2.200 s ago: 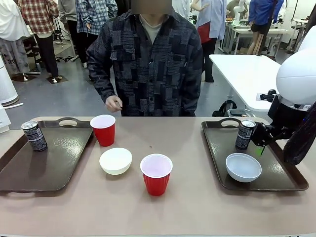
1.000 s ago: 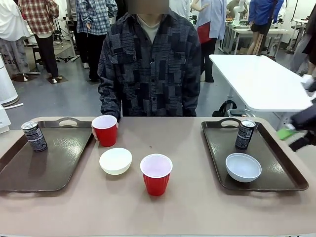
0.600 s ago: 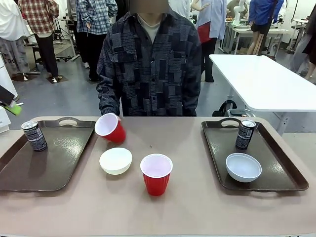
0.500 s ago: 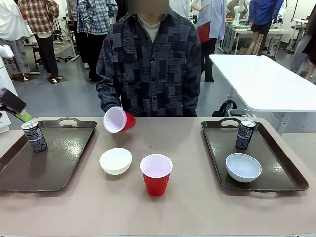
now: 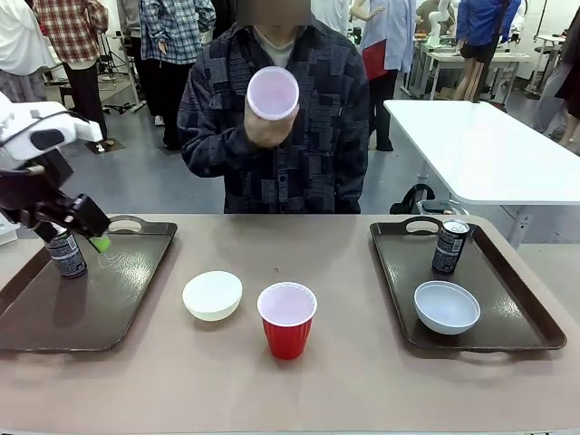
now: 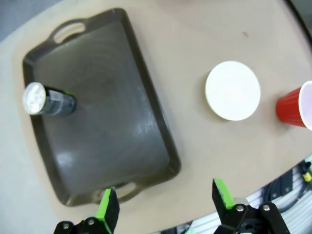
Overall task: Prepare tableware on both trays.
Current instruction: Pick up a Picnic Bowl from the table and place it on a Handle tray.
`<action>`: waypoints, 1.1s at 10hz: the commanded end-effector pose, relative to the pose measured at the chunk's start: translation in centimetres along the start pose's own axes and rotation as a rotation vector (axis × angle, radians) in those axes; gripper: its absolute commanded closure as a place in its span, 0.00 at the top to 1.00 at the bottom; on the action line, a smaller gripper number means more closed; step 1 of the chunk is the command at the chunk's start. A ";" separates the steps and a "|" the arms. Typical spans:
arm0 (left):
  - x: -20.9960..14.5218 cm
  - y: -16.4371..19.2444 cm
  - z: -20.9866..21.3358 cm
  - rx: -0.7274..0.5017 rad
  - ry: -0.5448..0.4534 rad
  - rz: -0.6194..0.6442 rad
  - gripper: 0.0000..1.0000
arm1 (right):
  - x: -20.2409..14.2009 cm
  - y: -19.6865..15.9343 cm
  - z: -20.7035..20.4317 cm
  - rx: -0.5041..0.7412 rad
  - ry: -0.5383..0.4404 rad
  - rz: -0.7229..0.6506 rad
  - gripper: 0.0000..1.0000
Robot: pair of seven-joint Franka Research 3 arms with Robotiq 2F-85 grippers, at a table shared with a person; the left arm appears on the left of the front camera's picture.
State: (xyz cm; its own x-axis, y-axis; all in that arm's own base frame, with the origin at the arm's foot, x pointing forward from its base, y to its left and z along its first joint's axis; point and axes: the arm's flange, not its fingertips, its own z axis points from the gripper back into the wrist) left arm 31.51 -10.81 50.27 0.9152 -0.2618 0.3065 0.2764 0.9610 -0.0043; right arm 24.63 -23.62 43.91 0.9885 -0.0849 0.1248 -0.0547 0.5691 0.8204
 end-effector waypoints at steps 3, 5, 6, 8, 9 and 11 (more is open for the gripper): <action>0.1 -3.6 -4.2 0.026 0.016 0.039 1.00 | 1.2 -1.6 1.5 0.007 -0.024 0.050 1.00; 0.7 -5.7 -5.5 0.018 0.005 0.038 1.00 | 0.6 -1.5 1.3 -0.003 -0.015 0.024 1.00; 1.1 -6.8 -6.5 0.020 0.005 0.041 1.00 | 0.6 -1.5 1.3 -0.003 -0.015 0.024 1.00; 1.6 -6.8 -7.0 0.018 -0.017 0.021 1.00 | 0.6 -1.5 1.3 -0.003 -0.015 0.024 1.00; 1.9 -6.2 -7.4 0.017 -0.021 0.018 1.00 | 0.6 -1.5 1.3 -0.003 -0.015 0.024 1.00; 1.9 -4.2 -7.3 -0.017 -0.005 0.011 1.00 | 0.6 -1.5 1.3 -0.003 -0.015 0.024 1.00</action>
State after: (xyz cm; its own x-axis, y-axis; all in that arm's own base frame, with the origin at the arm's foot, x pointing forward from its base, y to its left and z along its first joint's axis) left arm 34.37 -17.15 44.44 0.9220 -0.2448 0.2999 0.2645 0.9640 -0.0262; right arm 25.13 -25.67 43.61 0.9851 -0.0786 0.1532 -0.0787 0.5857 0.8067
